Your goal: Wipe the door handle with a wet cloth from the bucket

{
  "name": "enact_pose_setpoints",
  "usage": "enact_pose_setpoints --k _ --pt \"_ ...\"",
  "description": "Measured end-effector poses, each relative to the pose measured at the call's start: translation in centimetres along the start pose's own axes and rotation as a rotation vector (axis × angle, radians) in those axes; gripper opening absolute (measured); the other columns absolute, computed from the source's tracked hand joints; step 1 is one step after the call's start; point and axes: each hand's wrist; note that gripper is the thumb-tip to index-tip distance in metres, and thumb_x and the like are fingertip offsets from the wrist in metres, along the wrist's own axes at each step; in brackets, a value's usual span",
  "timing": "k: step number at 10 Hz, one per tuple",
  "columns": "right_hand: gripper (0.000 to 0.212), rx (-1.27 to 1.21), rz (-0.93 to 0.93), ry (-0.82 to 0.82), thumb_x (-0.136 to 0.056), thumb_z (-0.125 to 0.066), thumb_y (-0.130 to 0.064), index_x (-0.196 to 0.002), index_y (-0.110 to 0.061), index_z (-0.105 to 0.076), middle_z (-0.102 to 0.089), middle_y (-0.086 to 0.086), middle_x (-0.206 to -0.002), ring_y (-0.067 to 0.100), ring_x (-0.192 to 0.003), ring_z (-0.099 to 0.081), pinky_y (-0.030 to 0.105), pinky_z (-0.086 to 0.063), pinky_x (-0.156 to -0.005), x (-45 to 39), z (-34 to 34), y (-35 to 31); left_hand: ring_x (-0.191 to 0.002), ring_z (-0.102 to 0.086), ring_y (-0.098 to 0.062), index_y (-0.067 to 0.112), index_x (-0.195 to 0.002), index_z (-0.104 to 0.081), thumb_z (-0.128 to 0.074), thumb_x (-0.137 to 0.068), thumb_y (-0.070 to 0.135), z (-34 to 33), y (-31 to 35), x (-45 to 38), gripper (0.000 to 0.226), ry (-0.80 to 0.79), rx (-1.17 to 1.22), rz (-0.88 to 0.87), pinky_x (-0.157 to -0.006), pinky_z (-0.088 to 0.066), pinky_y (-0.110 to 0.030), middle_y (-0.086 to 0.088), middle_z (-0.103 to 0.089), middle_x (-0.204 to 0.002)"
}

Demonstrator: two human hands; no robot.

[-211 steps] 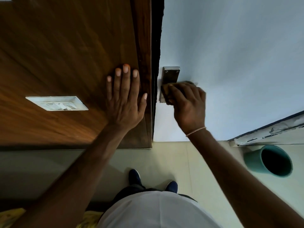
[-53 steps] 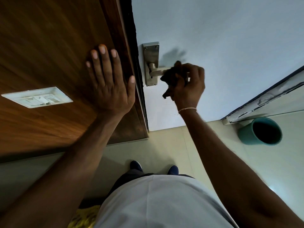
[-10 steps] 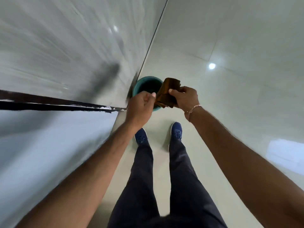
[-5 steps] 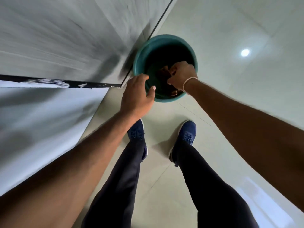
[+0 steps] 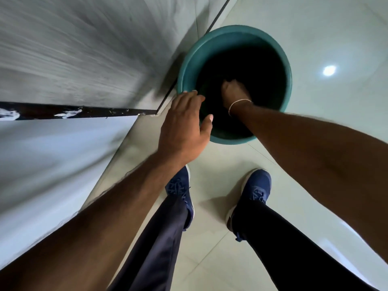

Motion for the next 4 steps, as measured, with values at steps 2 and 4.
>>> enact_pose_setpoints --k 2,4 --pt "0.037 -0.090 -0.056 -0.042 -0.109 -0.038 -0.001 -0.139 0.005 -0.058 -0.068 0.033 -0.131 0.050 -0.124 -0.067 0.053 -0.053 -0.105 1.7 0.8 -1.5 -0.147 -0.046 -0.030 0.009 -0.142 -0.060 -0.064 -0.104 0.027 1.4 0.3 0.1 0.042 -0.065 0.006 -0.029 -0.123 -0.033 -0.035 -0.011 -0.059 -0.151" --pt "0.053 -0.190 -0.046 0.097 -0.088 -0.078 -0.026 -0.135 -0.012 -0.057 -0.064 0.016 -0.133 0.042 -0.130 -0.057 0.051 -0.058 -0.100 9.5 6.6 -2.0 -0.147 -0.044 -0.028 0.010 -0.144 -0.059 -0.064 -0.104 0.024 5.4 2.8 1.3 0.043 -0.063 0.050 -0.027 -0.123 -0.037 -0.040 -0.010 -0.058 -0.152"
Point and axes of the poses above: each hand's wrist, its own x-axis away from the middle knuckle, its own z-axis out of the back of the hand, y = z × x
